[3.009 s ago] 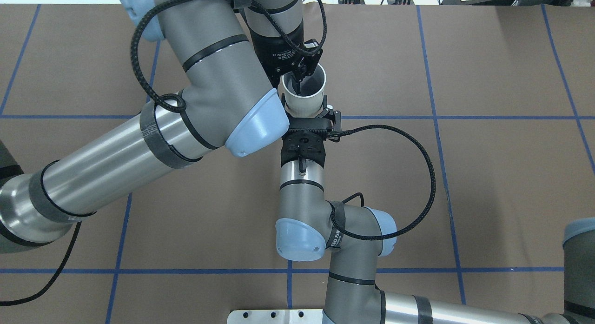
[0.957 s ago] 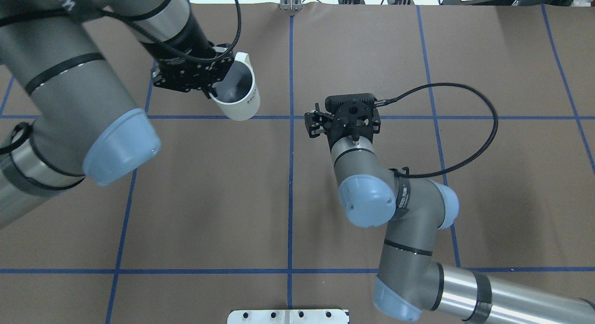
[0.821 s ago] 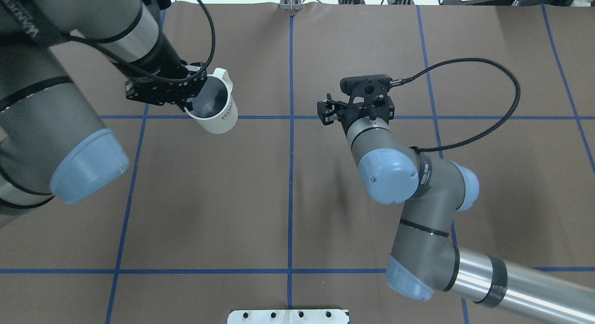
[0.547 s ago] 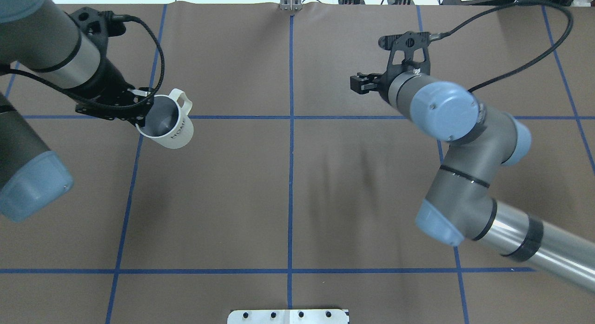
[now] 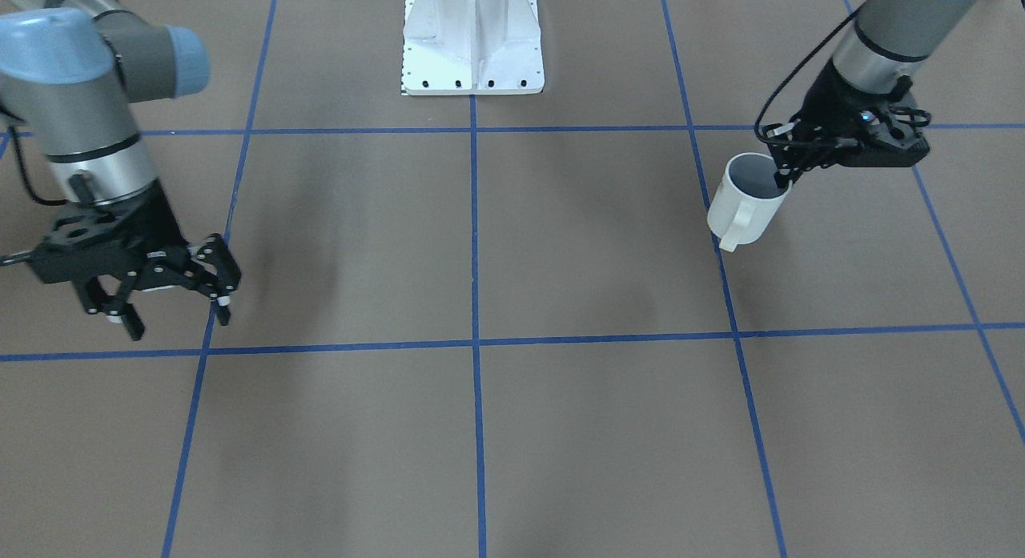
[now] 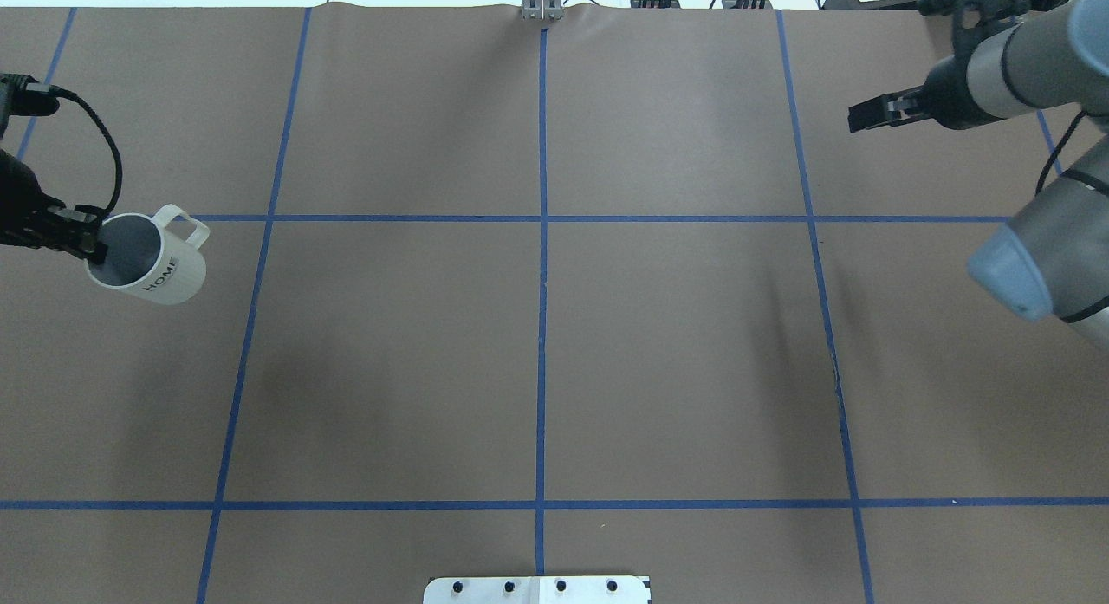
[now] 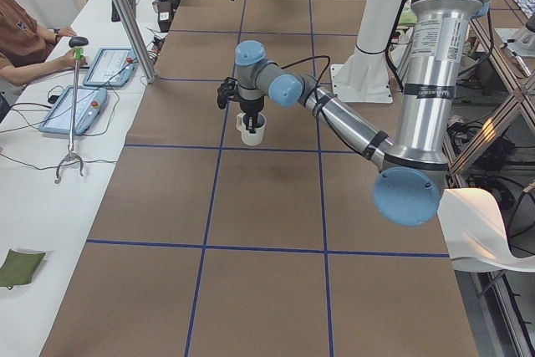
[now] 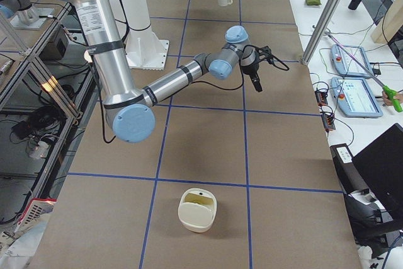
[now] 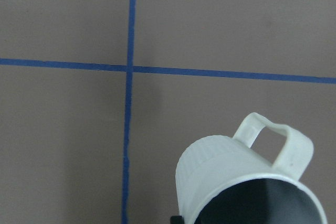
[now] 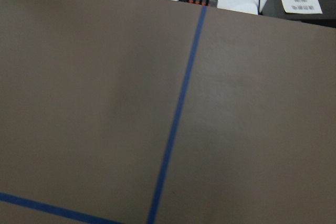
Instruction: Left arm hands cup to right arm to dump lemon
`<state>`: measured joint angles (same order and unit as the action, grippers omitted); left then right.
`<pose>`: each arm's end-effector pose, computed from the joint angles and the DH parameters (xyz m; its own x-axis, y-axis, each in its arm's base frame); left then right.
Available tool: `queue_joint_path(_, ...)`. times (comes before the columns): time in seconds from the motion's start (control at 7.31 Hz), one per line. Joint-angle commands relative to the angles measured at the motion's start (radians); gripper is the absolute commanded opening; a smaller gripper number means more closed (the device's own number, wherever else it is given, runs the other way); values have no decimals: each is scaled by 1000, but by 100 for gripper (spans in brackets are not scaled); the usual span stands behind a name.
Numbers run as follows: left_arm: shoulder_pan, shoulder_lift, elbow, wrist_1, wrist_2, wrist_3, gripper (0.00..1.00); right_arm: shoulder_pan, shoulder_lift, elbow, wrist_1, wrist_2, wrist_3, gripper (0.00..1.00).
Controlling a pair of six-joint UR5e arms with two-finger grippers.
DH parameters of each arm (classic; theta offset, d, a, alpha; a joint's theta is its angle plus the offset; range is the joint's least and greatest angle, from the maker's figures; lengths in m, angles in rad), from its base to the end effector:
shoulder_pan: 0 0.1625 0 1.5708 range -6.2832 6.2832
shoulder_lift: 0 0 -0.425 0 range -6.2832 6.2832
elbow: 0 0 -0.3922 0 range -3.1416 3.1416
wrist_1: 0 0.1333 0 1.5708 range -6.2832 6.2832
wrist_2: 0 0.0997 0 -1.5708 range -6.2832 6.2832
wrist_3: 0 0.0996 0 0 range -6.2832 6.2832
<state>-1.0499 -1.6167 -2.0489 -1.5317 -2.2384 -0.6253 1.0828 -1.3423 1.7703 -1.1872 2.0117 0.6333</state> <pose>0.1786 -0.4552 0.4135 0.6936 0.0706 -0.7169 -0.0423 0.9975 0.0573 -0.1950 -0.5611 0.4034 0.7179 -0.2024 0.6661 -0.1267 0.9028 0.4109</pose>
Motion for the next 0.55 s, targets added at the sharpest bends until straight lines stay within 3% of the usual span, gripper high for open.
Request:
queue_joint_path(0.0, -44, 102, 83, -63, -32, 136, 0, 191, -78, -15, -122, 238, -232, 100)
queue_joint_path(0.27, -44, 141, 221, -275, -44, 131, 0, 291, -69, -15, -390, 257, -607, 100)
queue_joint_path(0.41, -42, 139, 233, -277, -58, 125, 0, 307, -75, -15, -434, 252, -692, 100)
